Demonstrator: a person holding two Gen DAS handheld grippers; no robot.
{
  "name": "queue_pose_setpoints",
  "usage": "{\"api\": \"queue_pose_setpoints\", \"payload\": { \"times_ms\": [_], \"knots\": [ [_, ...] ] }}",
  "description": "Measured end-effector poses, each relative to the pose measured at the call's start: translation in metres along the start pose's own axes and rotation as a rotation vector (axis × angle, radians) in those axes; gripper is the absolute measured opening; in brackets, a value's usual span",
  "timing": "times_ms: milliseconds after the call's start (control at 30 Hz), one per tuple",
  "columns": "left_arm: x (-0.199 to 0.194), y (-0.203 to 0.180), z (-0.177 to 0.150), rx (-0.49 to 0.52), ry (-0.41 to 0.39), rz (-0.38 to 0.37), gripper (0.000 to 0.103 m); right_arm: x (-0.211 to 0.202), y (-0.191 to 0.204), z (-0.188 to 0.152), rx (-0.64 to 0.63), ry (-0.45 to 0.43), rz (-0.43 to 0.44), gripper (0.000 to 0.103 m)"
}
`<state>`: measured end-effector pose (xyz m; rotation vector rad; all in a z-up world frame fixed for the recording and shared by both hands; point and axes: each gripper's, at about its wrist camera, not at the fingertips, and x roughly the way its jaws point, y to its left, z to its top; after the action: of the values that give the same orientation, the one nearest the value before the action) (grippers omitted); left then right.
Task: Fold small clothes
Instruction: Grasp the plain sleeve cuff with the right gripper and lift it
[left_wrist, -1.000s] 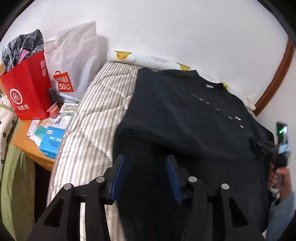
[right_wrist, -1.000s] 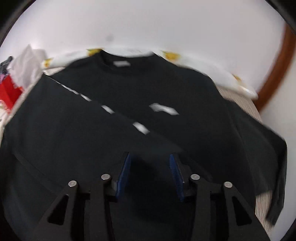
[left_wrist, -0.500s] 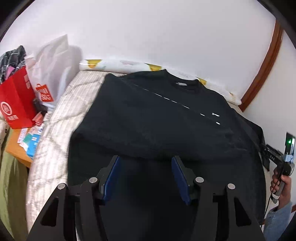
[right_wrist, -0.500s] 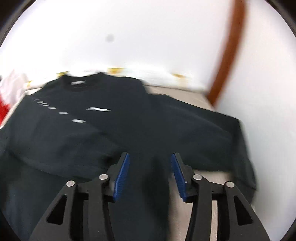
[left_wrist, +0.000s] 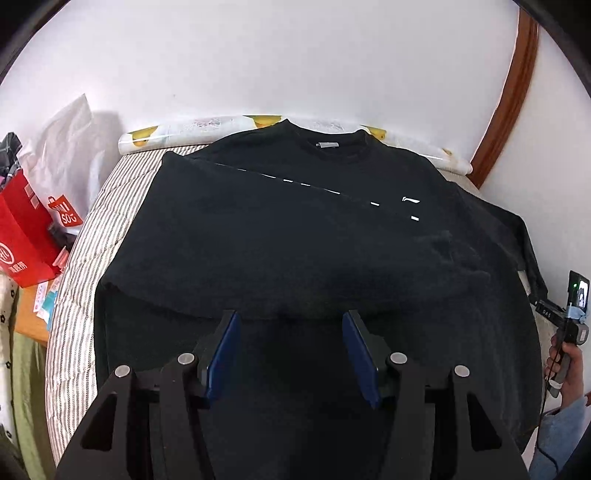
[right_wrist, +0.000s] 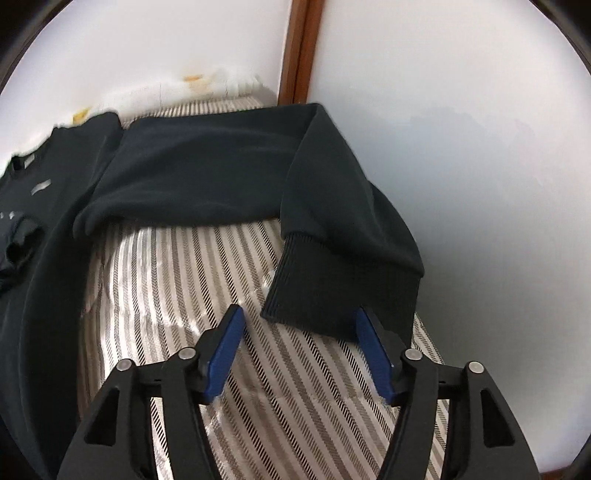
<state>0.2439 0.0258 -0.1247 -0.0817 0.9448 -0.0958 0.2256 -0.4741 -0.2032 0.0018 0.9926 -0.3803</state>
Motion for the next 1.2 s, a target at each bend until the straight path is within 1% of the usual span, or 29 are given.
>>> {"api": "queue_pose_setpoints", "payload": {
  "times_ms": [167,200,233,267,300,333,400,500,633,700,800,867,933,967,1000,1100,1200],
  "knots": [
    [0.000,-0.002,0.001,0.000,0.005,0.004,0.054,0.004,0.000,0.003,0.019,-0.008,0.005,0.064],
    [0.000,-0.001,0.001,0.000,0.005,0.003,0.054,0.004,-0.001,0.004,0.029,-0.001,0.011,0.062],
    [-0.001,0.000,0.000,0.000,0.004,0.001,0.054,0.006,-0.005,0.005,0.036,0.003,0.011,0.045],
    [-0.001,0.001,0.000,0.000,0.003,0.001,0.054,0.006,-0.005,0.005,0.040,0.002,-0.016,0.023],
    [-0.002,0.002,-0.001,-0.001,0.001,0.001,0.054,0.002,-0.010,0.001,0.034,0.006,-0.047,0.014],
    [-0.002,0.006,-0.001,-0.005,-0.001,0.002,0.054,0.003,-0.011,0.002,0.023,0.011,-0.085,0.011],
    [-0.004,0.012,-0.003,-0.016,-0.002,0.000,0.054,0.003,-0.013,0.007,0.034,0.013,-0.061,0.011],
    [-0.007,0.025,-0.004,-0.037,-0.011,-0.006,0.054,-0.021,-0.013,0.015,0.066,-0.033,0.006,0.010],
    [-0.011,0.047,-0.007,-0.078,-0.020,-0.013,0.054,-0.066,0.006,0.035,0.078,-0.106,0.110,0.010],
    [-0.013,0.057,-0.009,-0.095,-0.026,-0.018,0.054,-0.091,0.025,0.049,0.073,-0.142,0.163,0.010],
    [-0.018,0.075,-0.017,-0.127,-0.034,-0.036,0.054,-0.125,0.062,0.075,0.055,-0.183,0.273,0.010],
    [-0.020,0.086,-0.022,-0.144,-0.039,-0.041,0.054,-0.151,0.098,0.090,0.021,-0.207,0.345,0.010],
    [-0.022,0.097,-0.027,-0.154,-0.042,-0.042,0.054,-0.166,0.131,0.104,-0.008,-0.214,0.399,0.010],
    [-0.022,0.102,-0.029,-0.159,-0.044,-0.042,0.054,-0.176,0.157,0.109,-0.032,-0.216,0.442,0.010],
    [-0.023,0.107,-0.031,-0.164,-0.046,-0.040,0.054,-0.182,0.171,0.111,-0.047,-0.214,0.465,0.010],
    [-0.023,0.124,-0.037,-0.185,-0.048,-0.032,0.054,-0.191,0.236,0.116,-0.109,-0.185,0.527,0.010],
    [-0.023,0.144,-0.043,-0.208,-0.042,-0.034,0.054,-0.188,0.301,0.119,-0.157,-0.152,0.588,0.010]
  ]
}}
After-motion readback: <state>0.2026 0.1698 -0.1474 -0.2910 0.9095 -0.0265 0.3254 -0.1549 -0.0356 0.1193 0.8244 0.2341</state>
